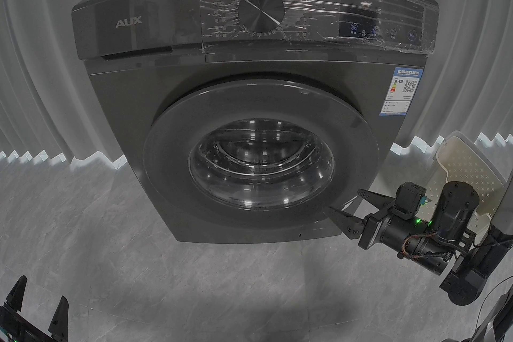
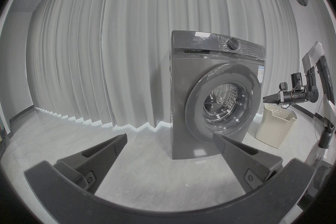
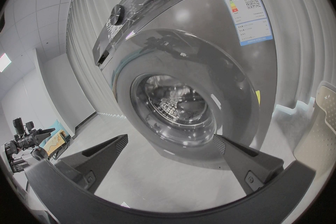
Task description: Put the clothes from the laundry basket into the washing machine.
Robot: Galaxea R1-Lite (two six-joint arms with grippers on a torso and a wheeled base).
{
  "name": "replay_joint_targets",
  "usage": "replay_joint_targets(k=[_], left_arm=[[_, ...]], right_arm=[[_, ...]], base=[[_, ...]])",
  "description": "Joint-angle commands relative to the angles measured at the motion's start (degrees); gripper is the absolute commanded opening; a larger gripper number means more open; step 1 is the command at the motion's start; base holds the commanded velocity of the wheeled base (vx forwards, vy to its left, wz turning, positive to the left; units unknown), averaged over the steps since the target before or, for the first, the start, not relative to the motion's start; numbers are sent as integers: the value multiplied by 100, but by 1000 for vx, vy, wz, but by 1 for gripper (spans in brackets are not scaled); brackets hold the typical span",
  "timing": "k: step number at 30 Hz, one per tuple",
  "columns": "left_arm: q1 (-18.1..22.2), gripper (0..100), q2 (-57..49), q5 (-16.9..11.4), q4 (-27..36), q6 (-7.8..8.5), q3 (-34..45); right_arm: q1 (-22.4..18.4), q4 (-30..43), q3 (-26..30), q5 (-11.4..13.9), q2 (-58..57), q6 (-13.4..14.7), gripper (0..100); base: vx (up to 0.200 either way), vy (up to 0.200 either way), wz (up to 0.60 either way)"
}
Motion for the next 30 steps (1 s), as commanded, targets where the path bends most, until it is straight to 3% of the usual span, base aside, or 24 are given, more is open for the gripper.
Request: replay_joint_targets(k=[1, 7, 8, 10, 13, 24, 30], left_arm=[[4, 100, -93, -2, -1, -3, 92], [4, 100, -93, 7, -1, 6, 101], [4, 100, -93, 7, -1, 6, 101], [4, 100, -93, 7, -1, 6, 101], [4, 100, -93, 15, -1, 6, 101], [4, 100, -93, 15, -1, 6, 101], [4, 100, -93, 15, -1, -3, 101]], right_arm=[[23, -10, -154, -22, -91, 12, 100], [-39, -10, -717, -93, -99, 38, 100], [-126, -10, -989, -277, -82, 47, 100], [-214, -10, -1191, -392, -47, 47, 100], [-285, -10, -1288, -400, -38, 56, 100], [-293, -10, -1182, -409, -108, 56, 100], [-65, 7, -488, -339, -767, -41, 100]], base=[[200, 0, 0], [100, 0, 0], [0, 0, 0], [0, 0, 0], [0, 0, 0], [0, 0, 0], [0, 0, 0]])
